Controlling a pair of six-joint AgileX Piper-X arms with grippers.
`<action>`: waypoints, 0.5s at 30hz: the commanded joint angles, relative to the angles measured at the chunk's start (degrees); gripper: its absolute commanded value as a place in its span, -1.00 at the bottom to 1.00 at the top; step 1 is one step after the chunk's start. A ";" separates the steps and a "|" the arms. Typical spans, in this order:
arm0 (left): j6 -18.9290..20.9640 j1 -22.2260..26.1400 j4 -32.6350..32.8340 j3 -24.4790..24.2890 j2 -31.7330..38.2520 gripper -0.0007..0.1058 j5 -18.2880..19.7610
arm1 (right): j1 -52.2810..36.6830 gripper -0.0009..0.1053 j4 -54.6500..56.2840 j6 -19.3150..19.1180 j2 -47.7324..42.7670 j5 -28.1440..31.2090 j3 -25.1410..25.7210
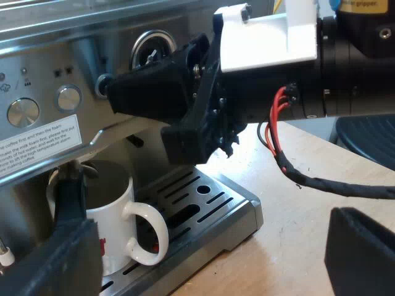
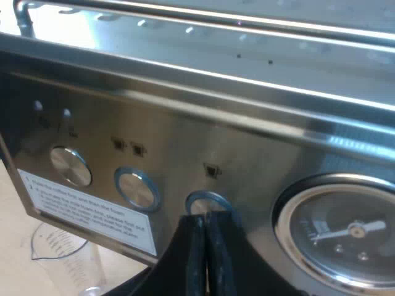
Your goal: Place mug into machine
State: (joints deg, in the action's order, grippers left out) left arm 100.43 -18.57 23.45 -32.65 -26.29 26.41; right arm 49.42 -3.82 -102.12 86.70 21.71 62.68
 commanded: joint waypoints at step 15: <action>0.89 0.11 -1.08 -0.52 0.01 0.61 0.40 | -0.66 -0.98 -1.39 0.38 1.14 0.80 0.67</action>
State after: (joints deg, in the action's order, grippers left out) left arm 100.43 -18.57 23.45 -32.65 -26.29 26.41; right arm 49.27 -4.43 -101.56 87.23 21.68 62.68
